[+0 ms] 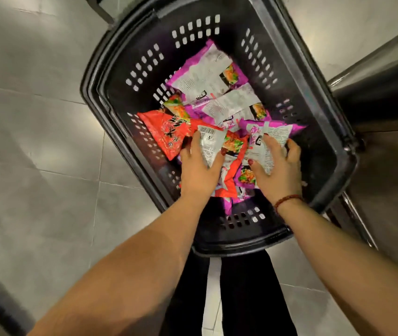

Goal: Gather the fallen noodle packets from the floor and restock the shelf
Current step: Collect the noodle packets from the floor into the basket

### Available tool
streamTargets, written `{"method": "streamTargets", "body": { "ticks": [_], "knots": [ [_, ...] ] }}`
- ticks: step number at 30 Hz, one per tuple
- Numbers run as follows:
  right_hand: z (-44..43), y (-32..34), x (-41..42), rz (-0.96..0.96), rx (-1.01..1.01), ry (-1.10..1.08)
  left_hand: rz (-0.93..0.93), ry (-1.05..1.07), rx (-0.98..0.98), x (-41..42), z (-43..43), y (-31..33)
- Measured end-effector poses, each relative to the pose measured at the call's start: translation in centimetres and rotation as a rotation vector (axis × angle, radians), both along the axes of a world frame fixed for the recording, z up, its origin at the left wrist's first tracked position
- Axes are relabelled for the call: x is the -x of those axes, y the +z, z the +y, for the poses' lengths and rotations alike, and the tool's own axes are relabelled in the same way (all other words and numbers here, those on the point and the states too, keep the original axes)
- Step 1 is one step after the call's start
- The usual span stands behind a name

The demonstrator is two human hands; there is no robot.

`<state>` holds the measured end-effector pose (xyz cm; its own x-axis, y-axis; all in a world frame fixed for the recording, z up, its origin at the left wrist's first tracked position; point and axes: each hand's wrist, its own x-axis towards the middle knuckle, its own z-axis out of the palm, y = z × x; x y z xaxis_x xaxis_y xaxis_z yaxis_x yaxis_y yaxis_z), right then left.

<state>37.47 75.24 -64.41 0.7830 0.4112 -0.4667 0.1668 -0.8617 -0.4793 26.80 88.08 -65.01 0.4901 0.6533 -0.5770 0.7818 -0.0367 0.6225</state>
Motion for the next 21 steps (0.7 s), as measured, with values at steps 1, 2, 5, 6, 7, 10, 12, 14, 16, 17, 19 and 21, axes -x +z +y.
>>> {"method": "streamTargets", "body": {
  "ticks": [1, 2, 5, 6, 7, 10, 12, 14, 16, 17, 19, 21],
  "knots": [
    [0.1, -0.9, 0.1, -0.005, 0.089, 0.039, 0.072, -0.066, -0.037, 0.1, -0.1, -1.0],
    [0.1, -1.7, 0.3, -0.042, 0.207, 0.092, 0.177, -0.182, -0.131, 0.4, -0.2, -1.8],
    [0.3, -3.3, 1.3, -0.256, 0.385, 0.193, 0.243, -0.527, -0.493, 1.2, -0.2, -3.4],
    [0.4, -3.7, 1.5, -0.302, 0.371, 0.202, 0.179, -0.589, -0.553, 1.3, -0.1, -3.9],
    [0.5, -4.2, 1.7, -0.330, 0.348, 0.221, 0.114, -0.631, -0.576, 1.3, -0.1, -4.4],
    [0.7, -5.8, 1.8, -0.340, 0.349, 0.294, 0.076, -0.694, -0.543, 1.2, -0.2, -5.9],
    [0.4, -6.8, 1.7, -0.316, 0.363, 0.301, 0.146, -0.705, -0.501, 1.1, -0.3, -6.2],
    [0.0, -7.6, 1.5, -0.306, 0.388, 0.324, 0.232, -0.739, -0.466, 1.0, -0.3, -6.4],
    [-0.1, -7.8, 1.0, -0.278, 0.425, 0.365, 0.307, -0.798, -0.467, 0.8, -0.1, -6.3],
    [-0.1, -7.6, 0.8, -0.257, 0.439, 0.376, 0.326, -0.822, -0.474, 0.7, -0.1, -6.0],
    [-0.3, -6.5, 0.7, -0.229, 0.424, 0.363, 0.320, -0.843, -0.474, 0.6, 0.1, -5.1],
    [-0.5, -4.6, 1.1, -0.209, 0.364, 0.316, 0.265, -0.830, -0.465, 0.8, 0.2, -3.8]
  ]
}}
